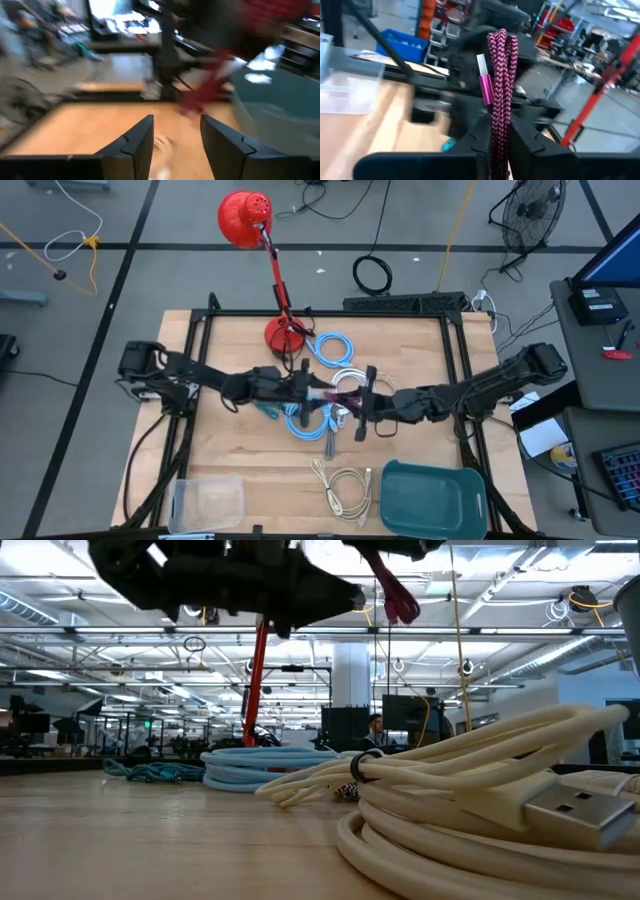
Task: Pick & Place USB Port
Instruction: Put the pink charger cable into the transparent bin
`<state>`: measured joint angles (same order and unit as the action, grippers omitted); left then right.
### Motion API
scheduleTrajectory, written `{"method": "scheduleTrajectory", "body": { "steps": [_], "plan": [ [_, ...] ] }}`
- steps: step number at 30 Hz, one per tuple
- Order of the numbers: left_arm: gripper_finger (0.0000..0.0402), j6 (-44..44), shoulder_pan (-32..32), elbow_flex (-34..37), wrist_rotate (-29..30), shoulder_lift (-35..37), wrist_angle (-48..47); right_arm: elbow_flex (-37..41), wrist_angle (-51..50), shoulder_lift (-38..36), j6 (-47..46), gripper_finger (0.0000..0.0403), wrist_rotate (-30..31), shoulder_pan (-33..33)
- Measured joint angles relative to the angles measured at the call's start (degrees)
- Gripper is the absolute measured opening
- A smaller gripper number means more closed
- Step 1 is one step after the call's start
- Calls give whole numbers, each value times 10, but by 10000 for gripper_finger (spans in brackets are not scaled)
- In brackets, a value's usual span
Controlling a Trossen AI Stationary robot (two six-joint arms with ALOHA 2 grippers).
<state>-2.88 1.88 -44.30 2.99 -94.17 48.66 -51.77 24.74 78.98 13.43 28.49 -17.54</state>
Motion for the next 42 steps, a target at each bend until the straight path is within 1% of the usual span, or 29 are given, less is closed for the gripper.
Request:
{"method": "scheduleTrajectory", "body": {
  "steps": [2, 6, 10, 12, 19, 26, 30, 36, 39, 42],
  "plan": [
    [144, -11, 1, -10, 1, -15, 13, 0, 1, 1, 9, 25, -1, -8],
    [127, -14, 4, -22, -36, -29, 20, 0, 10, 0, 12, 32, 4, -11],
    [123, -16, 3, -24, -47, -30, 11, 0, 10, 0, 17, 40, 32, -11],
    [124, -19, 6, -24, -50, -31, 7, 0, 11, 0, 17, 39, 33, -11],
    [124, -29, 14, -24, -47, -31, 20, 0, 12, 0, 19, 28, 32, -11],
    [125, -36, 26, -44, -45, -31, 30, 0, 12, 0, 14, 38, 31, -10],
    [125, -48, 39, -56, -42, -30, 24, 0, 12, 0, 13, 33, 28, -9],
    [123, -43, 43, -66, -34, -31, 17, 0, 14, 0, 13, 31, 29, -9],
    [109, -41, 43, -66, -20, -31, 16, 0, 14, 0, 14, 36, 30, -9],
    [76, -40, 43, -66, -14, -31, 16, 0, 14, 0, 14, 35, 30, -9]
  ]
}}
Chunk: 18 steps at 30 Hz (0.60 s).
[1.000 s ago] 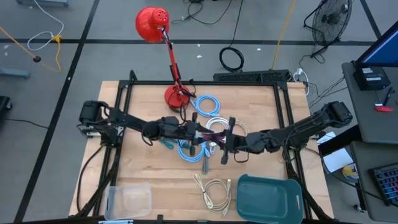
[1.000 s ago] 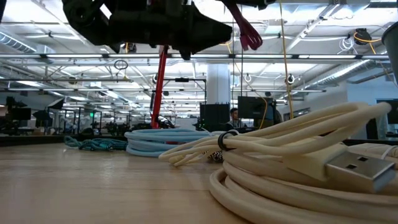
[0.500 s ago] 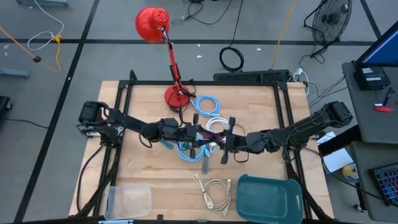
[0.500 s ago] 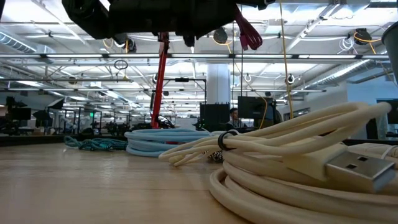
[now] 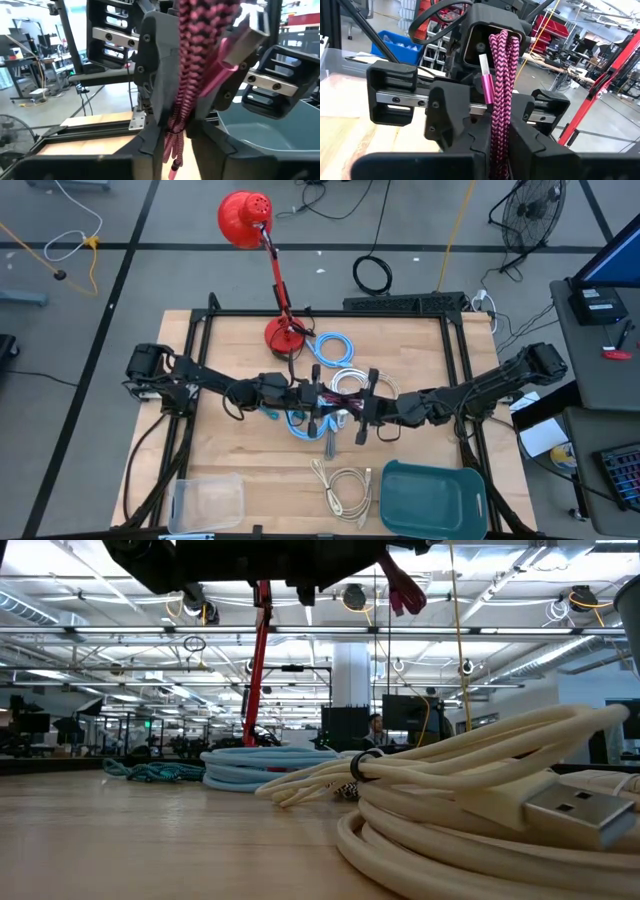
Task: Pick & Place USB Port
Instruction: Put the pink charger cable into the transparent bin
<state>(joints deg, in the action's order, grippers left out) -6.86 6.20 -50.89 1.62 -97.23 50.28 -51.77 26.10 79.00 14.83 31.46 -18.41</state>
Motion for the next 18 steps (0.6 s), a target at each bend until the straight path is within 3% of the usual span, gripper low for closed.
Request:
{"method": "scheduleTrajectory", "body": {
  "steps": [4, 8, 18],
  "plan": [
    [20, 1, 0, 0, 0, 0, -1, 0, -1, 0, 10, 30, 0, 0],
    [27, 12, -1, -1, 1, 0, -8, 0, -3, 0, 14, 42, 0, 0],
    [16, 61, -15, -2, 3, 1, -112, 0, 15, 0, 26, 167, 1, -13]
  ]
}}
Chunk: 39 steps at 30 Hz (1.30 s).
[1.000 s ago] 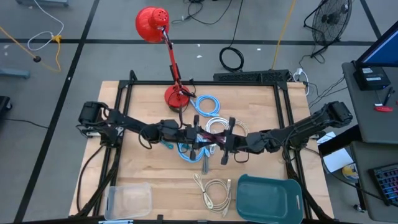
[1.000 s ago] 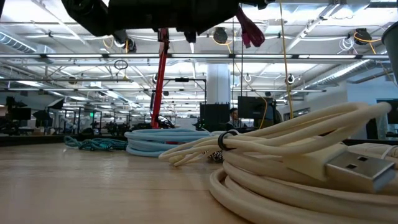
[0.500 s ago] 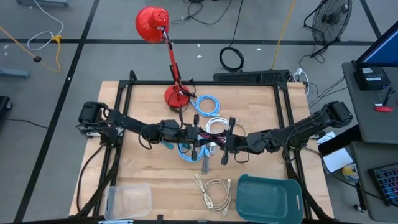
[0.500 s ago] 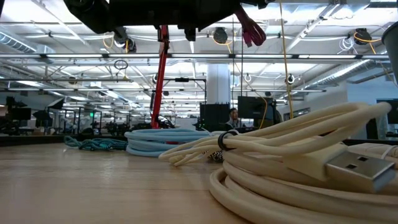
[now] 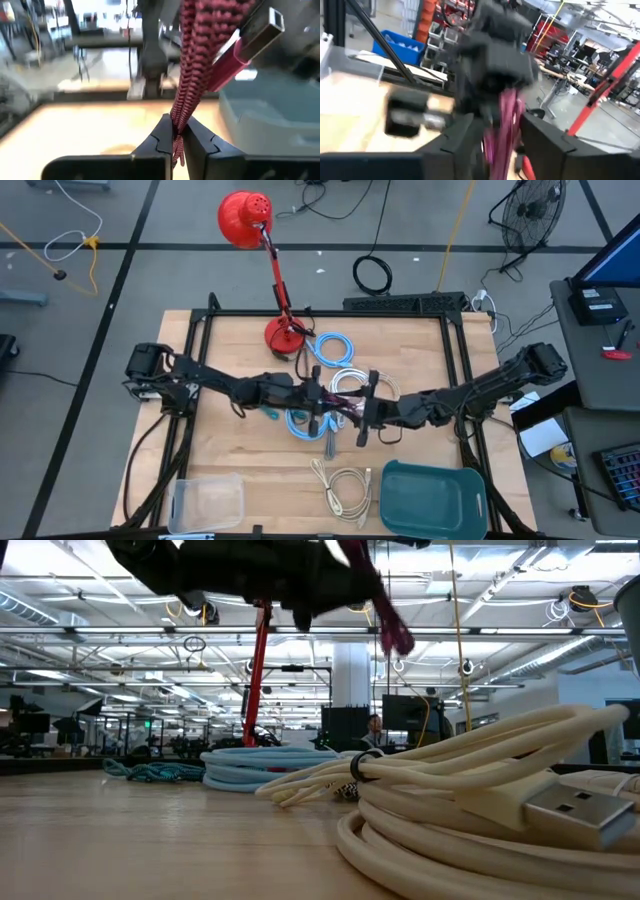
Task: Pick & Place USB Port
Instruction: Put the pink charger cable into the transparent bin
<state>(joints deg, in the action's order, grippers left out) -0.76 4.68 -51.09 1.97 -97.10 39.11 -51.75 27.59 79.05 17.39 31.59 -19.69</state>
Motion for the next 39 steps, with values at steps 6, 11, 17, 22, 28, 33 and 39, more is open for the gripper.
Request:
{"method": "scheduleTrajectory", "body": {
  "steps": [6, 11, 17, 22, 28, 33, 39],
  "plan": [
    [16, 57, 4, 1, 71, 7, -167, 0, 5, 0, 20, 216, 22, -17],
    [16, 141, 34, 0, 93, 70, -319, 0, -11, -15, 61, 232, 169, -42],
    [16, 245, 130, 1, 126, 179, -497, 0, -26, -28, 82, 227, 253, -67],
    [16, 359, 236, 1, 164, 221, -580, 0, -27, -28, 84, 221, 254, -68],
    [16, 536, 338, -54, 179, 204, -778, 0, -26, -28, 74, 220, 253, -66],
    [16, 625, 386, -176, 180, 157, -985, 0, -28, -28, 61, 219, 253, -61],
    [16, 701, 417, -319, 112, 78, -1179, 0, -47, -28, 43, 216, 253, -58]
  ]
}}
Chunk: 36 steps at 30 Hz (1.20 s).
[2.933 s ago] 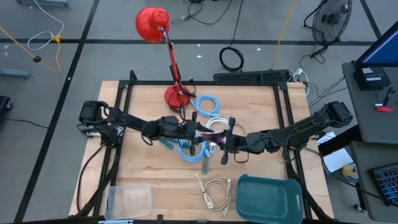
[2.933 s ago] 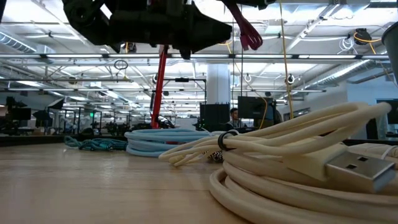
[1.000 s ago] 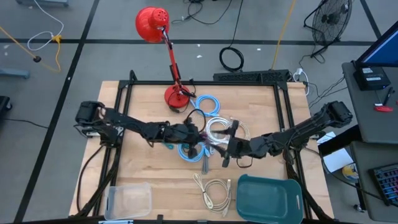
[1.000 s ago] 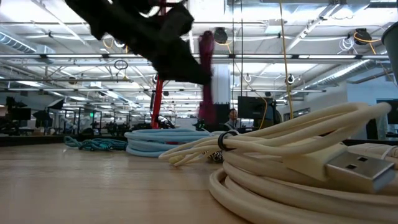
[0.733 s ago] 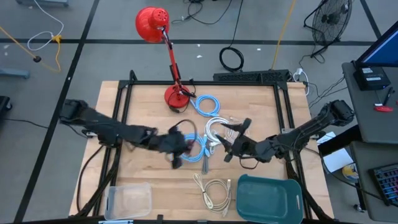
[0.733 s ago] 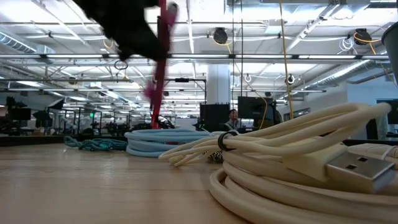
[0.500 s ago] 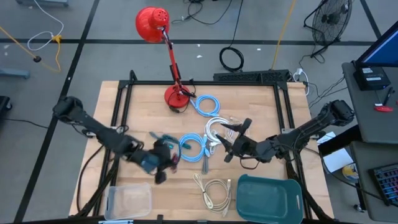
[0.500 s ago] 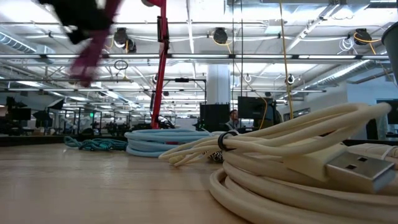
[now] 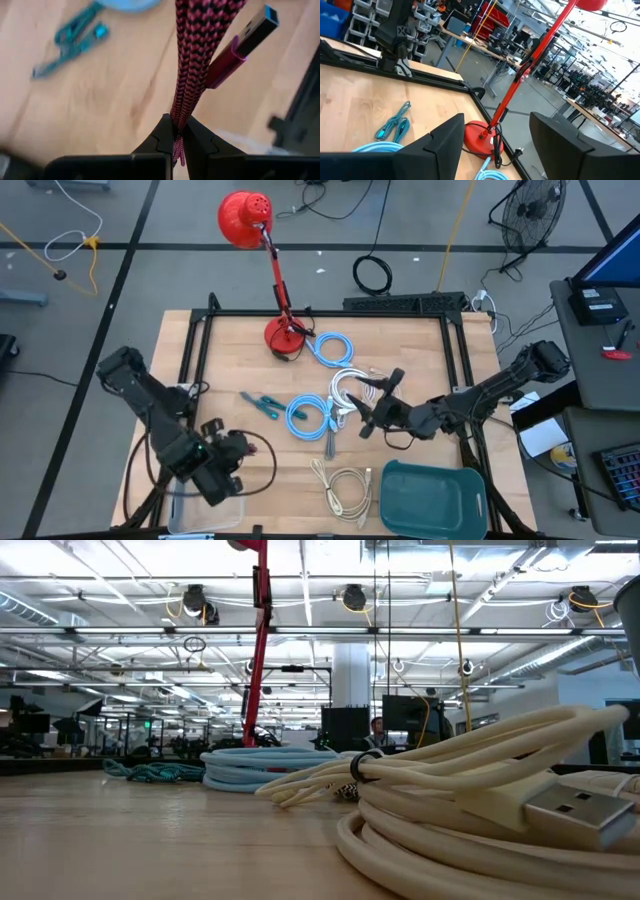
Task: Pick & Place USB Port
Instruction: Put the pink charger cable into the transparent bin
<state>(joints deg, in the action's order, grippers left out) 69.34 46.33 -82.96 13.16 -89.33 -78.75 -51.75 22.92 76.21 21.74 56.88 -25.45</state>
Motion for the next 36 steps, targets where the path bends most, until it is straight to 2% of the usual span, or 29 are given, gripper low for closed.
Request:
{"method": "scheduleTrajectory", "body": {
  "steps": [3, 8, 14, 17, 25, 36],
  "plan": [
    [16, 32, 10, -29, -73, -29, -37, 0, -4, 0, -3, 215, 0, 0],
    [16, 75, 26, -34, -178, -50, -43, 0, -18, 0, -15, 216, 0, 0],
    [16, 110, 56, -30, -247, -62, -33, 0, -18, 0, -15, 213, 0, 0],
    [16, 123, 70, -15, -267, -62, 2, 0, -18, 0, -16, 213, 0, 0],
    [16, 158, 92, 73, -263, -62, 130, 0, -18, 0, -16, 212, 0, 0],
    [16, 173, 105, 152, -288, -62, 176, 0, -18, 0, -16, 212, 0, 0]
  ]
}}
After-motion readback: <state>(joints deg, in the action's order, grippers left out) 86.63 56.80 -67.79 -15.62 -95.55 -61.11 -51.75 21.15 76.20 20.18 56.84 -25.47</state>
